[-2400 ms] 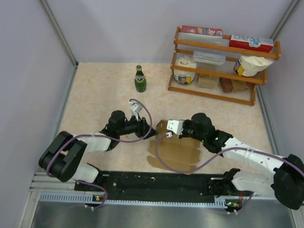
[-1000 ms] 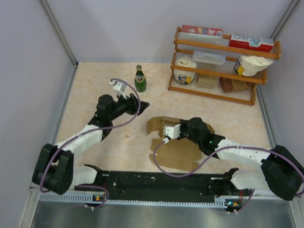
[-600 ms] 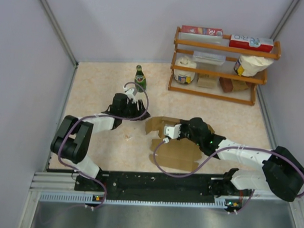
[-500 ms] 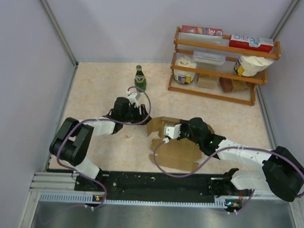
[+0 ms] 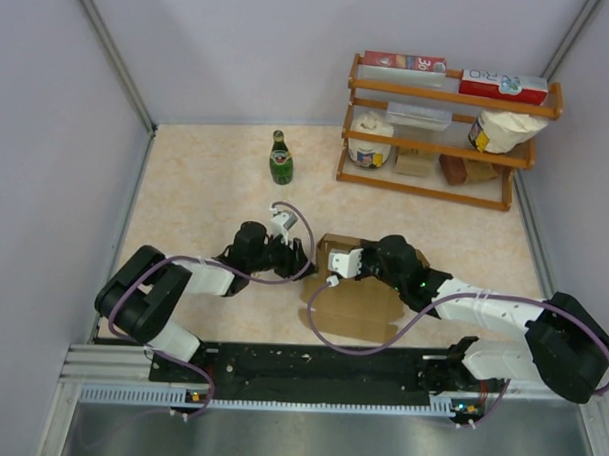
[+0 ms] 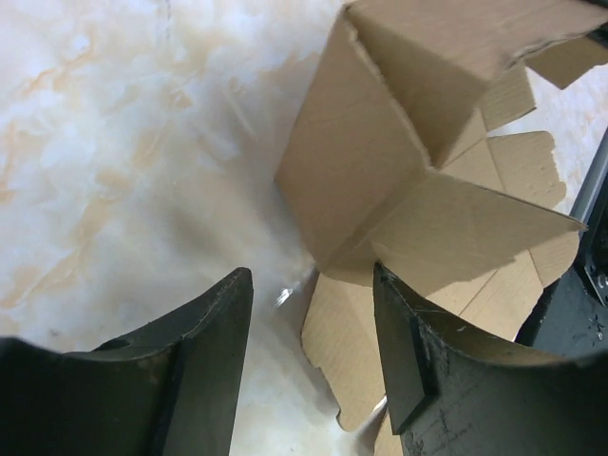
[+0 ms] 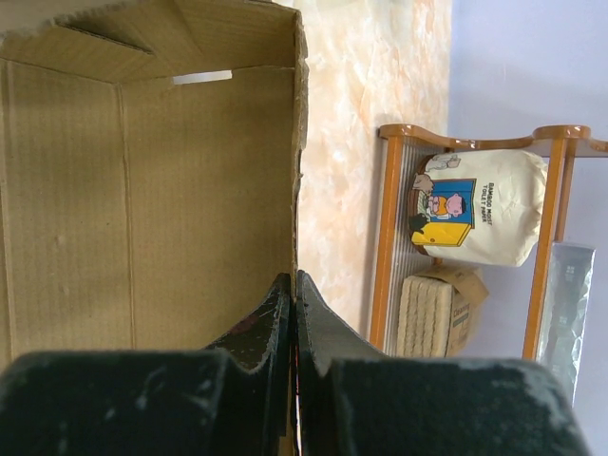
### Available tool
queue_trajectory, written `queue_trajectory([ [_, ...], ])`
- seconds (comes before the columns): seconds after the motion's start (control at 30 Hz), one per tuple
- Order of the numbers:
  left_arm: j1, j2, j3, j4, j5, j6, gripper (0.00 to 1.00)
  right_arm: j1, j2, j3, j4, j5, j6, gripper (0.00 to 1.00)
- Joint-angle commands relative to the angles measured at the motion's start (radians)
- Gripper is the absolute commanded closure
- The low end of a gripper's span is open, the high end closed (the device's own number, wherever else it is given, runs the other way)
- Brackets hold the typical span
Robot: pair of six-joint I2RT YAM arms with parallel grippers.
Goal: Fold the paper box
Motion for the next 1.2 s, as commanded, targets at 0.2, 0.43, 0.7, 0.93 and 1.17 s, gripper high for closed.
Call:
queue_trajectory([
  [0.2,-0.012,-0.024,-0.009,0.217,0.021,0.047,0.41,0.014,0.000,0.012,0.023,-0.016,0.009,1.00],
  [0.43,-0.024,0.028,0.018,0.264,0.047,0.052,0.40,0.028,0.014,0.003,0.039,0.002,0.003,1.00],
  [0.7,-0.054,0.024,-0.012,0.300,-0.002,0.058,0.38,0.069,0.009,-0.052,0.147,0.079,-0.030,1.00],
  [0.93,-0.077,0.015,-0.035,0.317,-0.095,0.076,0.37,0.102,0.006,-0.112,0.269,0.162,-0.077,1.00],
  [1.17,-0.093,0.002,-0.076,0.350,-0.164,0.089,0.35,0.125,0.014,-0.149,0.352,0.197,-0.119,1.00],
])
